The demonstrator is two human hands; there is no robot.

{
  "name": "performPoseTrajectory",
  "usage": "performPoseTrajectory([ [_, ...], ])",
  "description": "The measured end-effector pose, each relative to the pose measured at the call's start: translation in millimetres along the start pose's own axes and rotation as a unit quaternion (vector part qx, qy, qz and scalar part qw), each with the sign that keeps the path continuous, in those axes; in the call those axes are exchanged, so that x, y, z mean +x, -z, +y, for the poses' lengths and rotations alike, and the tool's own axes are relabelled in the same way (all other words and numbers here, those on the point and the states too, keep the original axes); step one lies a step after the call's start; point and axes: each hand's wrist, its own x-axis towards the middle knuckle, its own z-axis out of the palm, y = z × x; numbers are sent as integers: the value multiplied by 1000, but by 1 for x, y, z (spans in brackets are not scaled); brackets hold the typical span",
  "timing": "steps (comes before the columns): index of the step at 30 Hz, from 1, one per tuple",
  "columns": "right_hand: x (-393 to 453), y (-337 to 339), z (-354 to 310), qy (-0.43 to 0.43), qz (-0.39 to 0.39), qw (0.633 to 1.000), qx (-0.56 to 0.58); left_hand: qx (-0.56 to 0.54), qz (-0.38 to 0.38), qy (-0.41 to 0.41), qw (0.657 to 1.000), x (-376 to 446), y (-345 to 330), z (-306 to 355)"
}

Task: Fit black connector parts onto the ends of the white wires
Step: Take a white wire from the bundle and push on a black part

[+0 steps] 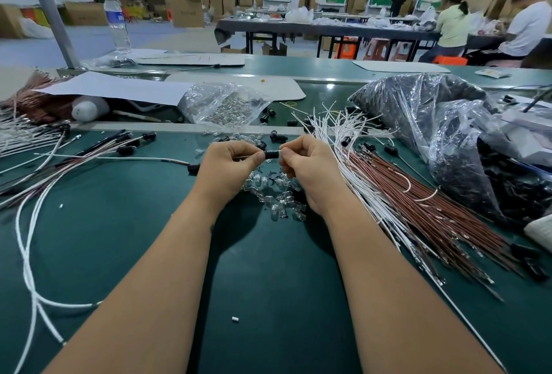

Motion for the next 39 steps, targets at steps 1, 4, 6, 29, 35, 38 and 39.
performPoseTrajectory([
  [1, 0, -1, 1, -2, 2, 1000, 3, 0, 0, 3, 1000, 0, 0, 0],
  [4, -2, -3, 2, -5, 11, 1000, 1, -7, 4, 21, 1000, 1, -2, -1],
  [6, -2, -4, 1, -10, 17, 1000, -4, -11, 4, 29, 1000, 2, -3, -2],
  [29, -3, 4, -15, 25, 29, 998, 50, -49, -1, 33, 998, 3, -2, -1],
  [35, -3, 3, -14, 30, 31, 998, 50, -52, -3, 23, 998, 2, -3, 1],
  [38, -3, 1, -12, 33, 45, 997, 43, -40, -10, 17, 999, 1, -4, 3],
  [39, -3, 1, -11, 33, 50, 997, 39, -40, -10, 14, 999, 1, -4, 3],
])
